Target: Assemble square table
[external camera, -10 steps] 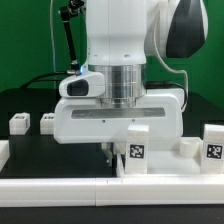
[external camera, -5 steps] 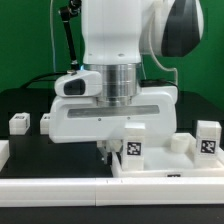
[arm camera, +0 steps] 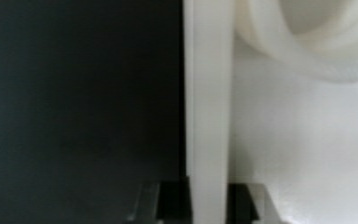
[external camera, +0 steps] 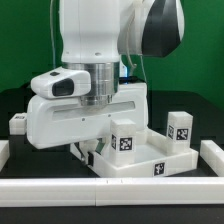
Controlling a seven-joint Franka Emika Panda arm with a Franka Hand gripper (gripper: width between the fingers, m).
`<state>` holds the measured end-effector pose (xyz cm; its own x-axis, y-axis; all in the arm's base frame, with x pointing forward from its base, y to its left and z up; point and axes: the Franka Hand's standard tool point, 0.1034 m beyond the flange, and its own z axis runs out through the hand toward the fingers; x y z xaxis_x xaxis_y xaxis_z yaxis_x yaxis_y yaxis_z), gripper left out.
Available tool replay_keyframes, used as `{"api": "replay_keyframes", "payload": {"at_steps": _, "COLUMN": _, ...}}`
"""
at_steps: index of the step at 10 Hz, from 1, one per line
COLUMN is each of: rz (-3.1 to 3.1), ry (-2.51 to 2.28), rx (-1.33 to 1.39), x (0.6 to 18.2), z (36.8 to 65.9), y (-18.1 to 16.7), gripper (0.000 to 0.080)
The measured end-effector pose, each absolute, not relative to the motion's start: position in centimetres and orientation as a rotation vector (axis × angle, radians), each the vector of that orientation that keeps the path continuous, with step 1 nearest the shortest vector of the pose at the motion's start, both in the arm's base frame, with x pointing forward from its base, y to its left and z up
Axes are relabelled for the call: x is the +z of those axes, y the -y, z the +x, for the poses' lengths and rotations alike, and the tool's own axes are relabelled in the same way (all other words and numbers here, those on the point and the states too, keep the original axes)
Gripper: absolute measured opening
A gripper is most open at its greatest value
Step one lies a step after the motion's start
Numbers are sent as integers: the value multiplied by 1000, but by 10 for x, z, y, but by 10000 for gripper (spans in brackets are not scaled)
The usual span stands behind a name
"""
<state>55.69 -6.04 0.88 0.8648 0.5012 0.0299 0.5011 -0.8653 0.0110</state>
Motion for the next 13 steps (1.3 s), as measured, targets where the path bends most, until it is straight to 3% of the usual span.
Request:
{"api": "replay_keyframes", "payload": {"at_steps": 3, "rz": 2737, "ry": -1435, "rx": 36, "x": 16, "z": 572, "y": 69, "gripper": 48}}
{"api": "replay_keyframes", "payload": {"at_steps": 6, "rz": 2579, "ry": -1655, "rx": 15, "x": 16, "z": 572, "y": 72, "gripper": 48}}
{"api": "replay_keyframes", "payload": {"at_steps": 8, "rz": 2382, "ry": -1887, "rx": 30, "x": 20, "z": 589, "y": 43, "gripper": 48}}
{"api": "replay_keyframes", "payload": {"at_steps": 12, "rz": 2155, "ry": -2082, "rx": 18, "x": 20, "z": 591, "y": 50, "gripper": 48}}
{"api": "replay_keyframes", "payload": {"at_steps": 13, "rz": 2072, "ry": -2139, "rx": 28, "x": 21, "z": 595, "y": 38, "gripper": 48}}
